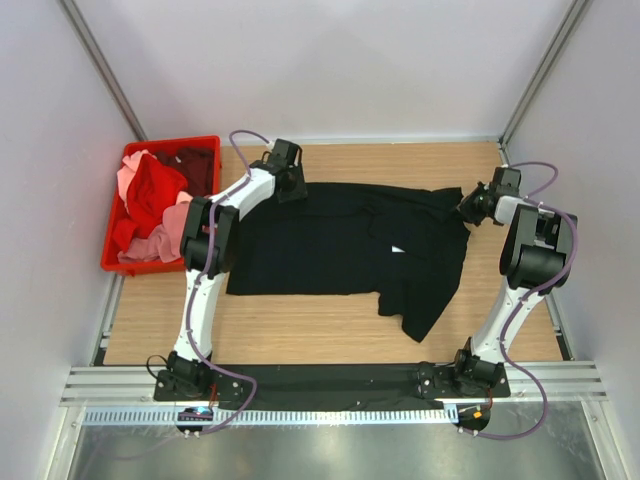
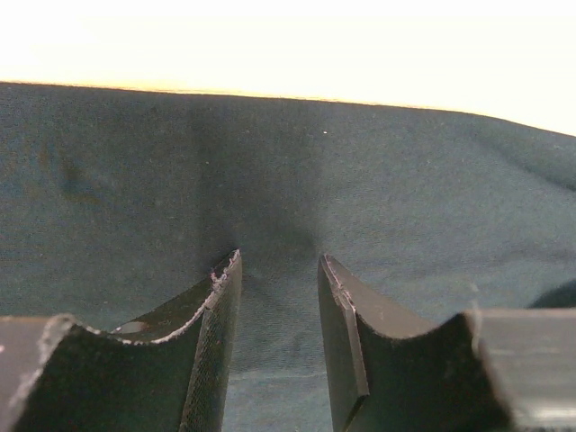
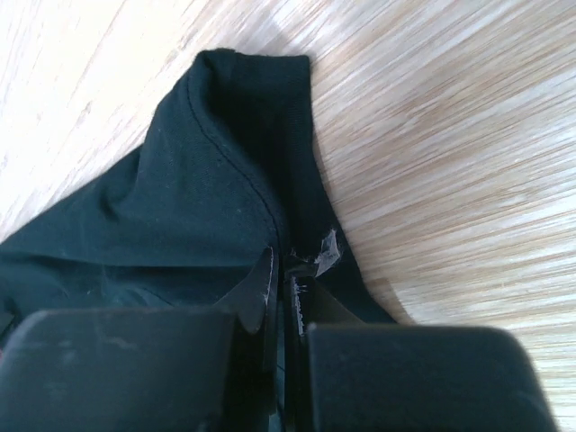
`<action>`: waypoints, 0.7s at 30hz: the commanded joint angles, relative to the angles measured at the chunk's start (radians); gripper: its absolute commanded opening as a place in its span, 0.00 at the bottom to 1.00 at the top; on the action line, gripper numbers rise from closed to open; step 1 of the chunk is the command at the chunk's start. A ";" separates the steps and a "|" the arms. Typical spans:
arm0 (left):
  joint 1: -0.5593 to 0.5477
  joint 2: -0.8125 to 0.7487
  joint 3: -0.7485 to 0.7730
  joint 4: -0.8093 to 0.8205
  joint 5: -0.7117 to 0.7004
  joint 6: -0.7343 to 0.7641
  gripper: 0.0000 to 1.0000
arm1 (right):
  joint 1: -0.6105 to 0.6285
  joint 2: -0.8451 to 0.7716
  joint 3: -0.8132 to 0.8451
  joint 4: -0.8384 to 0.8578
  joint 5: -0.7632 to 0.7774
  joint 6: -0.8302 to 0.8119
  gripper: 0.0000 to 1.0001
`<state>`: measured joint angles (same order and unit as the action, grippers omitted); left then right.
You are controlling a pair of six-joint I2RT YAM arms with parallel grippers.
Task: Fold and stack the t-shirts
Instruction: Fold the tshirt
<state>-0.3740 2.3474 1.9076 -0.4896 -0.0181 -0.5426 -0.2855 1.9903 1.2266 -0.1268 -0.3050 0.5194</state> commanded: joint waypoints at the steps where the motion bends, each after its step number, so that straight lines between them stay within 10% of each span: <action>1: 0.027 0.059 -0.022 -0.061 -0.049 0.009 0.42 | -0.007 0.008 -0.010 0.061 0.041 0.018 0.01; 11: 0.014 -0.089 -0.056 -0.027 0.136 0.006 0.45 | -0.007 -0.100 0.017 -0.066 0.130 0.028 0.36; 21: -0.147 -0.298 -0.220 0.172 0.311 -0.040 0.47 | 0.019 -0.344 -0.062 -0.315 0.207 0.025 0.40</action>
<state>-0.4519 2.1384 1.7126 -0.4316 0.2066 -0.5533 -0.2840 1.7504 1.2037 -0.3656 -0.1406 0.5449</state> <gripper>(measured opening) 0.471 0.399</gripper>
